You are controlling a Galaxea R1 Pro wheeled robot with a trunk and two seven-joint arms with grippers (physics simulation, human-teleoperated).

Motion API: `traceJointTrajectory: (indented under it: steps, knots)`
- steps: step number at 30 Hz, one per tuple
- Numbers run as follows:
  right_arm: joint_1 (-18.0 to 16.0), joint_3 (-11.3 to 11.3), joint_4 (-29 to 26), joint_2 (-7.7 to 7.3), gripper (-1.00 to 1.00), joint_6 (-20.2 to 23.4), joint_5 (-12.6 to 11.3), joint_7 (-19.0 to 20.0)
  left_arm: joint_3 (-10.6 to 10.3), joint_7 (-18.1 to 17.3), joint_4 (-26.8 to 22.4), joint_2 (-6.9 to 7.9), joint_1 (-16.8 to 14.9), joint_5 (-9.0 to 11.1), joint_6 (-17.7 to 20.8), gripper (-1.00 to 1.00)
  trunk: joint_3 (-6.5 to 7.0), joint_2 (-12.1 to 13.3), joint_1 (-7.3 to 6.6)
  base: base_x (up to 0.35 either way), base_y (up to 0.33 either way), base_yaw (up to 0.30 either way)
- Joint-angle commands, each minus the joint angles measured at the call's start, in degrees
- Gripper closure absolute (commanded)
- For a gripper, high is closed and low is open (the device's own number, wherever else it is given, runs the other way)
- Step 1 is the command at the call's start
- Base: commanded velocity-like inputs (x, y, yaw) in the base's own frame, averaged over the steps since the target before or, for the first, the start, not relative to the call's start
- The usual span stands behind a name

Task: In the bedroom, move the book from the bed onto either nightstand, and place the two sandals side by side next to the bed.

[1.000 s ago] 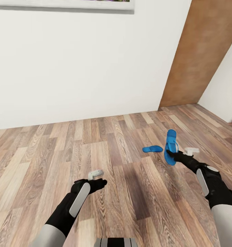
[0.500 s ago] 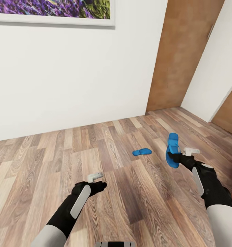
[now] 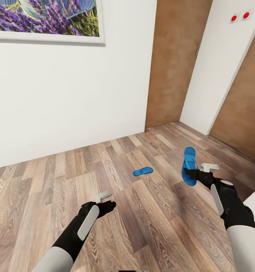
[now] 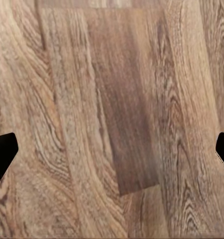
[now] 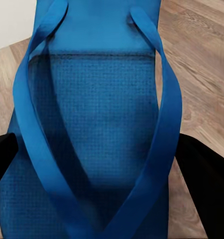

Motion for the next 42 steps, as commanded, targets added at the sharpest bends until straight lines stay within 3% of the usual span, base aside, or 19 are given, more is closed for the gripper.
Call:
traceJointTrajectory:
  steps: [1,5,11,22,31,36,42]
  knots:
    - [0.0,-0.1,0.0,0.04,1.00,0.4,-0.2,0.2,-0.1,0.5,-0.1,0.03,0.0,0.7,0.1,-1.00,0.18,0.0,-0.03,0.000,0.000,-0.266]
    - [0.0,-0.1,0.0,0.37,1.00,0.3,-0.2,0.2,-0.1,0.5,0.0,0.08,0.0,0.7,0.0,-1.00,1.06,0.0,-0.14,0.000,0.000,-0.221]
    - [0.1,-0.1,0.0,0.95,1.00,0.0,-0.2,0.4,-0.1,0.5,-0.4,0.24,0.0,0.8,-0.1,-1.00,1.06,0.0,-0.14,0.000,0.000,-0.083]
    - [1.2,3.8,-0.5,1.19,1.00,0.1,-0.3,0.5,-0.2,-0.1,-0.1,0.59,0.0,0.9,-0.2,-1.00,1.06,0.0,-0.14,0.140,0.027,-0.016]
    - [1.3,4.4,-1.4,1.26,1.00,1.0,-0.2,0.1,-0.1,-0.4,0.1,0.67,0.1,0.8,-0.1,-1.00,1.06,0.0,-0.14,0.260,0.201,-0.231]
    - [1.0,4.4,-2.0,1.57,1.00,5.5,-0.5,0.1,-0.1,-0.4,0.2,0.63,0.1,0.8,-0.1,-1.00,1.06,0.0,-0.14,0.215,0.254,-0.264]
    - [1.1,4.4,-4.1,3.18,1.00,8.2,-0.2,0.0,0.0,-0.4,0.2,0.65,0.1,0.8,-0.1,-1.00,1.06,0.0,-0.14,0.155,0.281,-0.267]
